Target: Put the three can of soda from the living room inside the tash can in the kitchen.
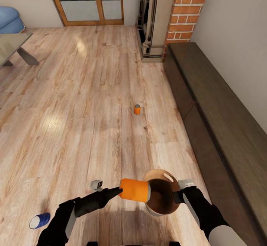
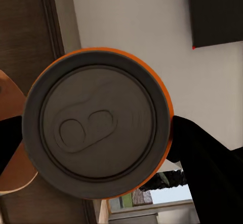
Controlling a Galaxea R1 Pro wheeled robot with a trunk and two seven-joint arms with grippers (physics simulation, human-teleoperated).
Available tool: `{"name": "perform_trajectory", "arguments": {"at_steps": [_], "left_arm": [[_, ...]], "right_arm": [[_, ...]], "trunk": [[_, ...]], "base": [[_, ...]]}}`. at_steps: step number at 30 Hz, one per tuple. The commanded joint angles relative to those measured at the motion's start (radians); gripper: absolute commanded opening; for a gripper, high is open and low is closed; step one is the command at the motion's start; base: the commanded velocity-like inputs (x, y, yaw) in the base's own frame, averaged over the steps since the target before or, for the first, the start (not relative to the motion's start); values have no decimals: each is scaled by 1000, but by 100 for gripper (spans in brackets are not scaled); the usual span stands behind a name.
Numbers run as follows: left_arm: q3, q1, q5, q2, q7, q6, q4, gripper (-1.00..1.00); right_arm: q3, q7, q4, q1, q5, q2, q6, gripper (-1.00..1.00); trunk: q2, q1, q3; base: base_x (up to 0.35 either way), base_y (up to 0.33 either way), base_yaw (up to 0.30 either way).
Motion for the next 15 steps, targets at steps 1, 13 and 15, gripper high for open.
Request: {"name": "perform_trajectory", "arguments": {"at_steps": [1,13,15], "left_arm": [[0,0,0,0,0,0,1,-100],[-1,-1,-3,-31,18,-10,-1,-100],[-2,0,-4,-35,21,-16,-3,-100]], "right_arm": [[0,1,0,0,-10,0,0,-100],[0,1,0,0,-10,10,-1,-100],[0,1,0,0,-10,12,0,-100]], "trunk": [[0,0,0],[0,0,0],[0,0,0]], "base": [[0,0,0],[0,0,0],[0,0,0]]}}
